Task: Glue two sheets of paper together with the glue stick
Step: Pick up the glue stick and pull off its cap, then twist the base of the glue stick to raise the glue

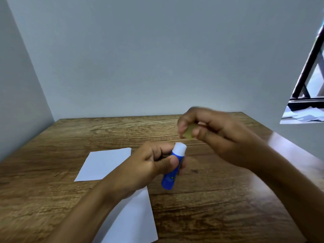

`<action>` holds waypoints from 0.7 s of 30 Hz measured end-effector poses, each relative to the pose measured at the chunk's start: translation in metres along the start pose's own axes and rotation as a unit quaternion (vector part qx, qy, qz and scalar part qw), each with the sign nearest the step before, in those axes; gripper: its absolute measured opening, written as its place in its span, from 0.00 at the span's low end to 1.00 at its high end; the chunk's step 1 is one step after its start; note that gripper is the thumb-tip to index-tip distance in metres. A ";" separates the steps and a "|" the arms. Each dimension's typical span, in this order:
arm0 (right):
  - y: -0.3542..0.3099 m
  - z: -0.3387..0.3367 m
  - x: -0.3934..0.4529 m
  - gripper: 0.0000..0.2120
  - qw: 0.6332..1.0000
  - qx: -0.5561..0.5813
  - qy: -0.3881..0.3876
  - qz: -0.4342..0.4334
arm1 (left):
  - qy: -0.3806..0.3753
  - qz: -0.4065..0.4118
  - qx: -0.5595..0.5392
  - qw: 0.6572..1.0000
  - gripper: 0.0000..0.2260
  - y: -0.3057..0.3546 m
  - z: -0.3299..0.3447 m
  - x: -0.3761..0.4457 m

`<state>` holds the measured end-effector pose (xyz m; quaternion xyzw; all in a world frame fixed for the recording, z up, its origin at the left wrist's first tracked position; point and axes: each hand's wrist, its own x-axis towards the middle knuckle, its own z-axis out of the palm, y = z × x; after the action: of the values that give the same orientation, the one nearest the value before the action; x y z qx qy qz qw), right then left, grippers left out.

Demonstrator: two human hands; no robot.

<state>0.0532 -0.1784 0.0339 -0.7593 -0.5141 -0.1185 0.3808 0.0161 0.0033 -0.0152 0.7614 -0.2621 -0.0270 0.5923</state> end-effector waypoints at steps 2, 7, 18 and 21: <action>0.005 -0.009 -0.002 0.11 1.000 -0.007 0.029 0.010 | 0.006 -0.007 0.004 1.000 0.08 -0.002 0.001 0.001; 0.046 0.006 -0.006 0.09 0.959 -0.255 -0.079 0.099 | 0.138 -0.002 -0.038 0.990 0.11 -0.004 0.004 0.012; 0.073 0.023 -0.012 0.11 0.917 -0.311 -0.191 0.159 | 0.238 -0.009 -0.063 0.969 0.07 -0.011 0.006 0.013; 0.073 0.023 -0.013 0.19 0.902 -0.363 -0.176 0.153 | 0.259 -0.010 -0.058 0.964 0.05 -0.012 0.005 0.013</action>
<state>0.1059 -0.1850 -0.0223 -0.9227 -0.3718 -0.1016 -0.0045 0.0300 -0.0055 -0.0238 0.7092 -0.0899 0.1502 0.6829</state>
